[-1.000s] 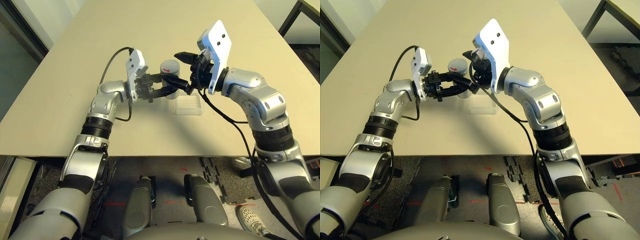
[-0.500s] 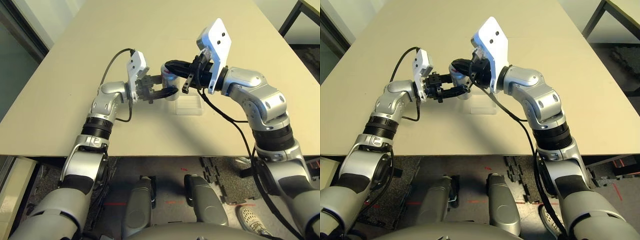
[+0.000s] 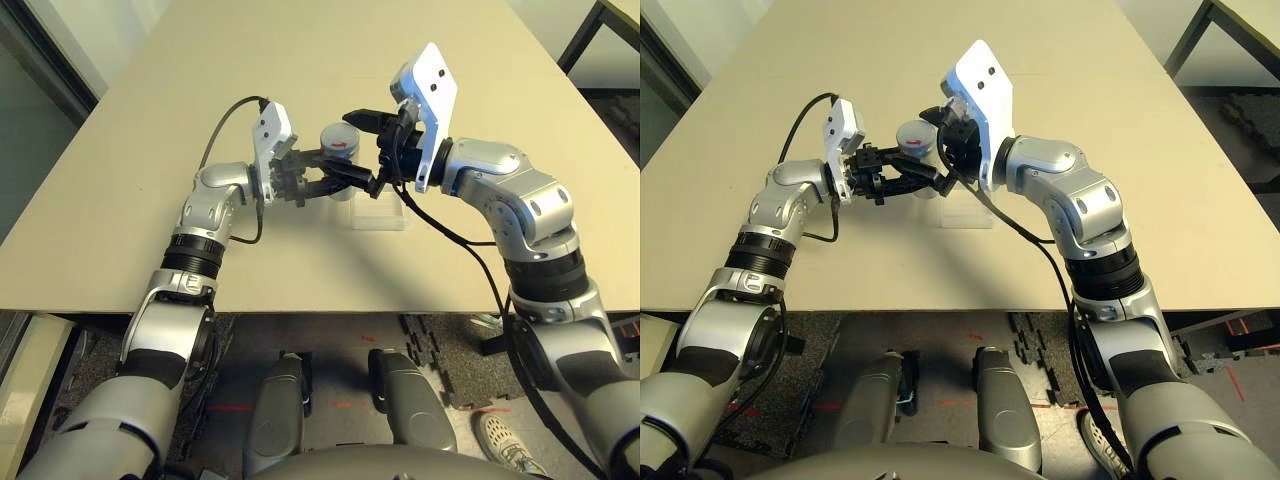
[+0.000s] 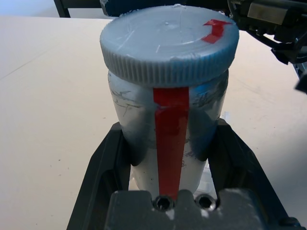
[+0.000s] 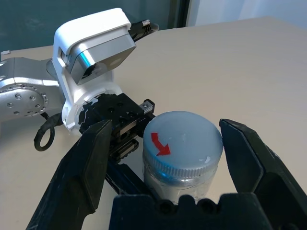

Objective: Pour the medicine from the bottle into the box.

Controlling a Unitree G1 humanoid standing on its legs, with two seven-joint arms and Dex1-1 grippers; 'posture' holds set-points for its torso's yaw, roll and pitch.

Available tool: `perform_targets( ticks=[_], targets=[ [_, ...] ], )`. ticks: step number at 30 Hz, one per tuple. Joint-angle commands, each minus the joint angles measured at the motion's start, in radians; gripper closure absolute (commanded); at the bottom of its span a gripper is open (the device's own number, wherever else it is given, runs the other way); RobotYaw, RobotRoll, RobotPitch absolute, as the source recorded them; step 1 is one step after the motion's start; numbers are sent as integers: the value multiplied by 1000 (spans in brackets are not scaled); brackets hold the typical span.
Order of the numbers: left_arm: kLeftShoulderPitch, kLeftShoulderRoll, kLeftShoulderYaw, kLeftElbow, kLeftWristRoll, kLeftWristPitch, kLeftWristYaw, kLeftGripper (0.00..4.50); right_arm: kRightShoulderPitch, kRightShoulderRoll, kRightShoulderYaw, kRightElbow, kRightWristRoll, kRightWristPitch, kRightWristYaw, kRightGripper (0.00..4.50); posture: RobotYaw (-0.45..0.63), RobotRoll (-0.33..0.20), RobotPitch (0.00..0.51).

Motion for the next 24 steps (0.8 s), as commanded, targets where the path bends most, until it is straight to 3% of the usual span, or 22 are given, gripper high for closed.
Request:
perform_targets(
  ticks=[1, 15, 21, 24],
  targets=[
    [-4, 5, -10, -7, 6, -10, -12, 2091, 8, -4, 11, -8, -1, -2, 8, 0, -136, 0, 135],
    [4, 2, -16, -29, 2, 4, -14, 2091, 4, -2, 15, 8, -37, -34, -5, 0, -135, 0, 145],
    [4, 0, -15, -33, 1, 8, -15, 2091, 10, -7, 21, 11, -54, -47, 0, 1966, -135, 0, 145],
    [2, -2, -15, -35, 0, 9, -14, 2091, 12, -8, 21, 12, -57, -47, 2, 1969, -136, 0, 147]
  ],
)
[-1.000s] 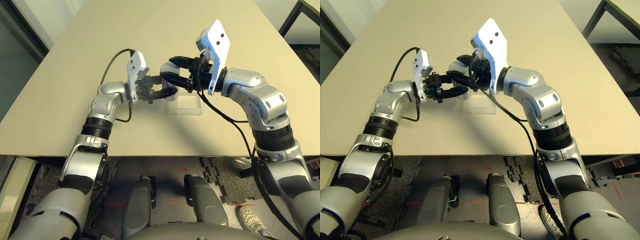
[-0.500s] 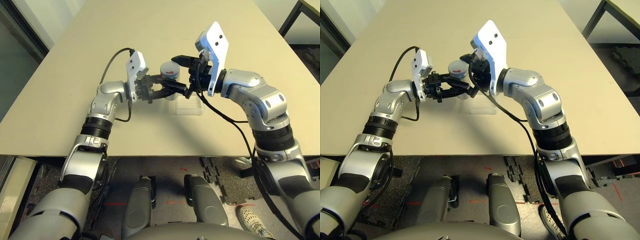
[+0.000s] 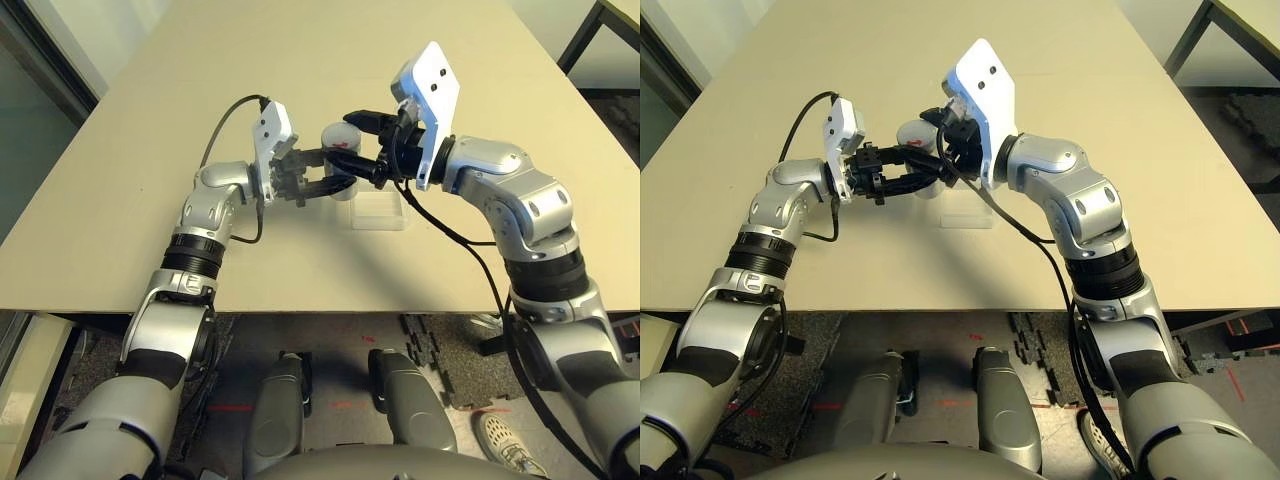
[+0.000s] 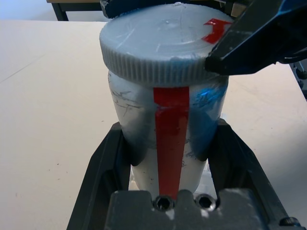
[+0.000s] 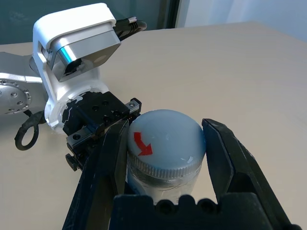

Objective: Pour the medicine from the bottle into the box.

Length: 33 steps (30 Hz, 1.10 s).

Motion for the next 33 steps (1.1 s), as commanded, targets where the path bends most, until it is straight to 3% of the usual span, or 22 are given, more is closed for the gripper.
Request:
perform_targets(
  ticks=[1, 6, 15, 24, 33],
  targets=[
    [2, -1, -15, -26, 1, 9, -7, 2091, 12, -5, 20, 5, -9, -10, 10, 1969, -136, 0, 147],
    [-1, -2, -18, -49, -7, 20, -17, 2091, 11, -7, 8, 13, 12, -6, 38, 1969, -137, 0, 149],
    [2, -5, -30, -149, -34, 85, -54, 2091, -104, -77, -48, 235, 116, -147, 368, 1969, -133, 0, 156],
    [52, -4, -56, -312, -66, 180, -67, 2091, -224, -92, -46, 546, 83, -312, 602, 1969, -79, 0, 175],
    [69, 2, -63, -377, -76, 230, -61, 2091, -265, -93, -50, 684, 51, -374, 659, 1969, -69, 0, 179]
  ],
)
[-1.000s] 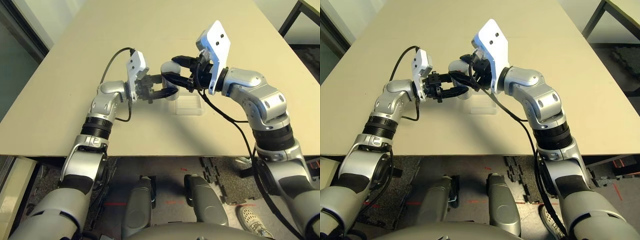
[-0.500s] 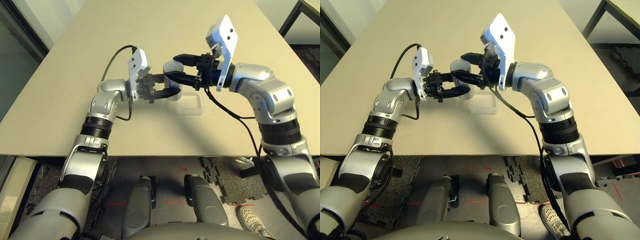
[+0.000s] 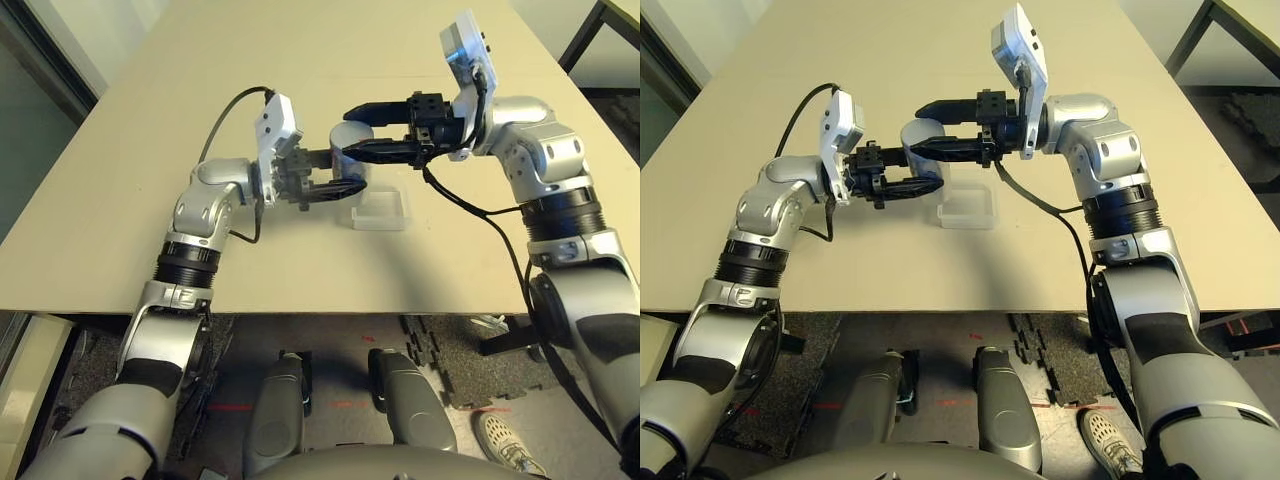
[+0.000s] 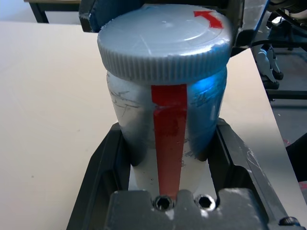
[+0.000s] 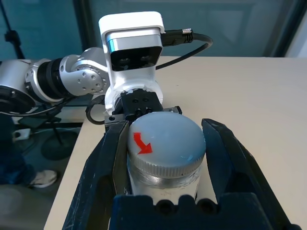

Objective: Pour the medicine from the bottle into the box.

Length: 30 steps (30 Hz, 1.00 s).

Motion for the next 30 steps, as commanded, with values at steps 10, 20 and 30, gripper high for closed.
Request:
perform_targets(
  ticks=[10, 20, 30],
  targets=[
    [-7, -9, -39, -47, -32, -34, -34, 2091, 78, -100, -90, -458, 75, 394, -251, 0, -90, 0, 159],
    [-39, -8, -47, 23, -24, -78, -44, 2091, 165, -64, -92, -729, 170, 560, -448, 0, -129, 0, 146],
    [-50, -12, -56, 31, -29, -84, -44, 2091, 205, -82, -12, -687, 85, 460, -484, 0, -124, 0, 147]
  ],
)
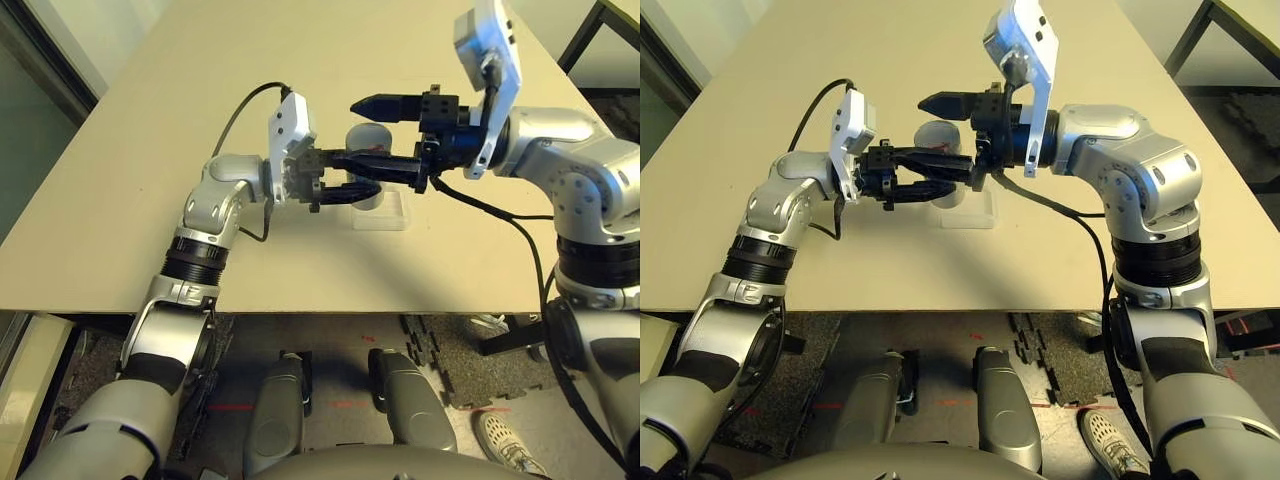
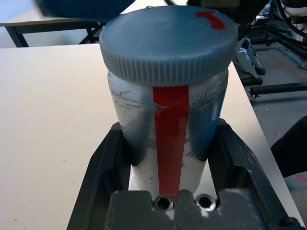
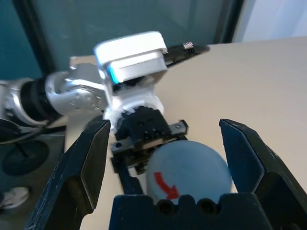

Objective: Pour the medicine from the bottle into the box.

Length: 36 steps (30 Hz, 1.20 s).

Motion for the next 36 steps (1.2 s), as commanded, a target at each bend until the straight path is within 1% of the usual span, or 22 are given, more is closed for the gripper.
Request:
perform_targets(
  ticks=[1, 5, 13, 20, 24, 31, 33, 36],
  targets=[
    [-5, 2, -9, -5, -5, -4, -8, 2091, 9, -8, 29, 29, -42, -52, -6, 0, -124, 0, 147],
    [1, 5, -10, -14, -7, 2, -6, 2091, 4, -1, 34, 74, -79, -100, -16, 0, -118, 0, 145],
    [14, 9, -12, -27, -9, 10, 0, 2091, 5, 2, 23, 119, -99, -138, -26, 0, -117, 0, 149],
    [16, 17, -7, -13, -8, 5, 4, 2091, 19, -40, -18, 129, -90, -134, -33, 0, -121, 0, 153],
    [12, 23, -1, 8, -5, -5, 7, 2091, 40, -81, -59, 124, -65, -117, -44, 0, -124, 0, 153],
    [5, 33, 3, 38, -3, -21, 7, 2091, 99, -148, -137, 93, -21, -78, -75, 0, -135, 0, 153],
    [6, 35, 3, 48, -1, -28, 4, 2091, 131, -174, -162, 69, -7, -56, -80, 0, -139, 0, 152],
    [2, 36, 4, 66, 3, -38, 0, 2091, 166, -195, -175, 28, 17, -20, -80, 0, -146, 0, 153]
  ],
)
